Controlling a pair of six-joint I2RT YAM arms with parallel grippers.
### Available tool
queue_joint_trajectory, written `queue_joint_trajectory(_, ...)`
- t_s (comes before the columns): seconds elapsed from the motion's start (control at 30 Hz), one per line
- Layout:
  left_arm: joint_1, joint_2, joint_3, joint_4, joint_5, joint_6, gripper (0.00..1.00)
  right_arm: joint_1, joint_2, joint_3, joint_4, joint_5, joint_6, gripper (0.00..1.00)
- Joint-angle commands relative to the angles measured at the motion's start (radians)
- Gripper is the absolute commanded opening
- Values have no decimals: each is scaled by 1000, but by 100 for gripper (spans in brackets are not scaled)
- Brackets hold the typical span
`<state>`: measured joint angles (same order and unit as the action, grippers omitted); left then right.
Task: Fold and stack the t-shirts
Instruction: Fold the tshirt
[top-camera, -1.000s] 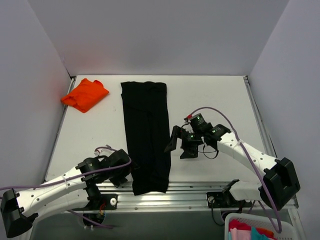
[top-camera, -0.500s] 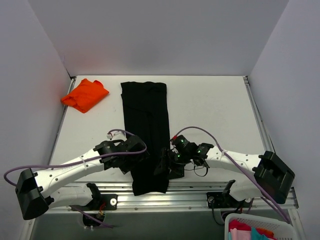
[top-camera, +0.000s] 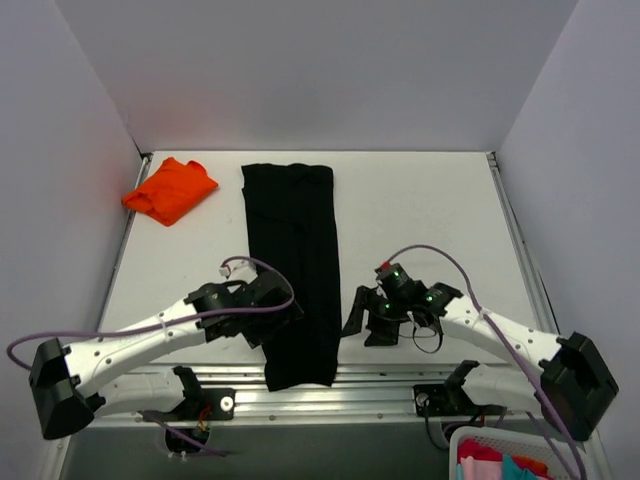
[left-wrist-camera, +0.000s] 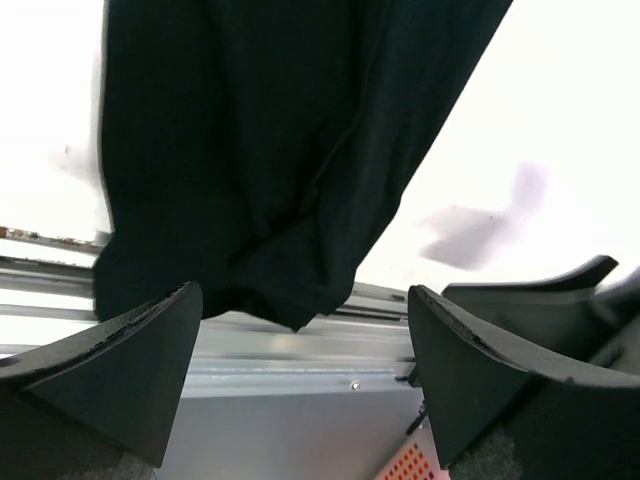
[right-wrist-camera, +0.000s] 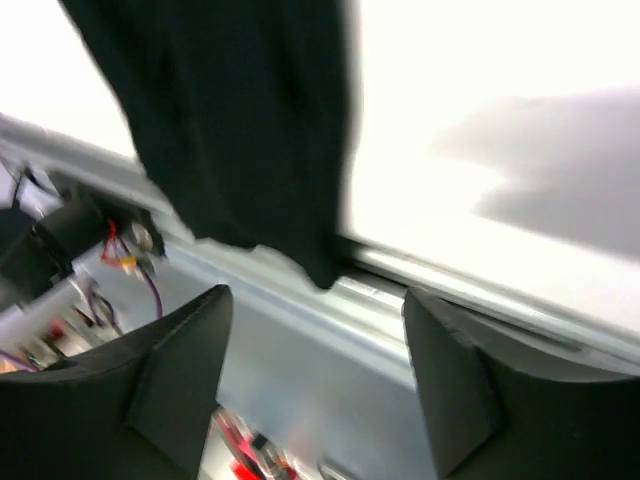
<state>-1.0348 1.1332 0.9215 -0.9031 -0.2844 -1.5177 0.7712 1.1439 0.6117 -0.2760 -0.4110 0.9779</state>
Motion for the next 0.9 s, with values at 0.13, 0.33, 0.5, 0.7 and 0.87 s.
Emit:
queue_joint_trajectory(0.13,-10,-176,-136,-20,-6,-90,89,-95,-3,-146,47,-46,-13,59)
queue_joint_trajectory(0.33,-14,-173,-142,-27,-12,-88,89,5,140,-24,77,1,-10,57)
queue_joint_trajectory(0.5,-19,-158,-150,-7,-4,-88,89,89,224,17,145,17,41,56)
queue_joint_trajectory(0.7,-22,-174,-171,1,2,-96,89,122,275,-3,199,17,58,49)
queue_joint_trajectory(0.87,-31,-179,-179,-3,11,-104,88,129,309,-26,241,8,65,38)
